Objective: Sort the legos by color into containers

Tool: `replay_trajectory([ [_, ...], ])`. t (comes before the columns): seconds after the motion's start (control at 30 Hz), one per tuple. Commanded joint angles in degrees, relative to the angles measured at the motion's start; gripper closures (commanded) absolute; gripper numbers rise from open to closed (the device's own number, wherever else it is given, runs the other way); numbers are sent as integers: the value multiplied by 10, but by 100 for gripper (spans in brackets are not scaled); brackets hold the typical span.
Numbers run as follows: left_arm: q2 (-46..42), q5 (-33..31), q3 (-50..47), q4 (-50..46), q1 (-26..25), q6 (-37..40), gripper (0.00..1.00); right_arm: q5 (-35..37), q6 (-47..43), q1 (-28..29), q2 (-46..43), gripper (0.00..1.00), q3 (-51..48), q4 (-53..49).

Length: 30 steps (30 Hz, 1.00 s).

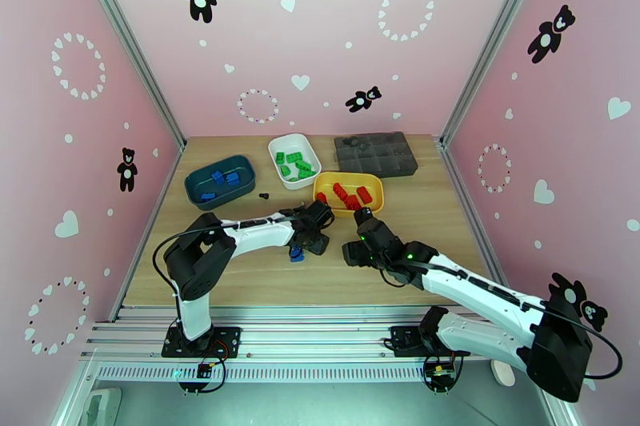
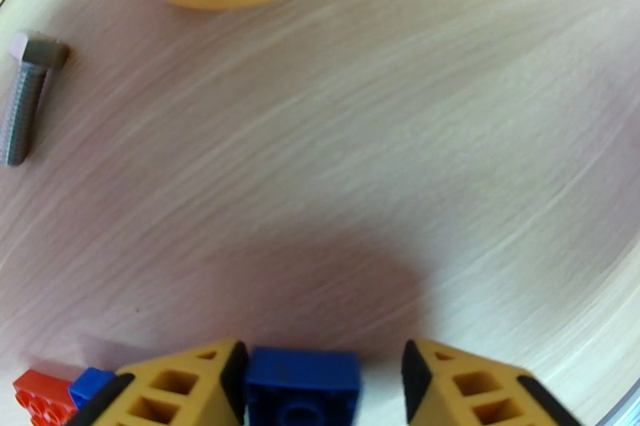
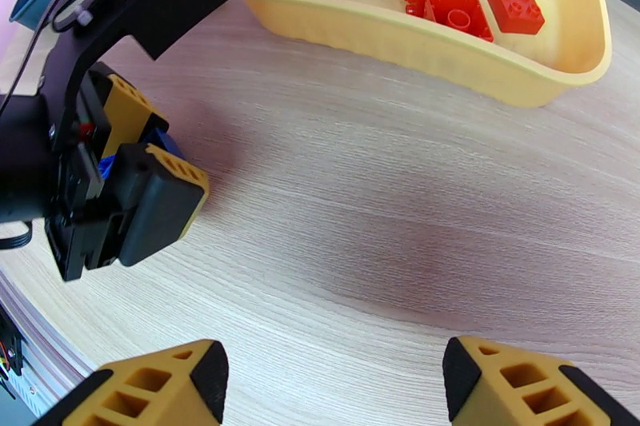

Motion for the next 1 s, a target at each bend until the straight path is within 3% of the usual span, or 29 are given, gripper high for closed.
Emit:
replay_trajectory([
  [0.0, 12, -35, 2, -16, -3, -15, 49, 1, 4, -1, 7, 25, 1, 7],
  [0.2, -12, -53, -2, -33, -10, -15, 49, -1, 5, -1, 11, 25, 0, 11],
  [0.5, -33, -57, -12, -40, -14, -17, 67, -7, 2, -1, 20, 25, 13, 17],
  [0.67, -84, -60, -7, -43, -12, -16, 68, -29, -2, -1, 30, 25, 25, 35],
  [0.97, -156, -44, 14, -45, 56, -6, 71, -127, -7, 0, 129, 25, 107, 138],
])
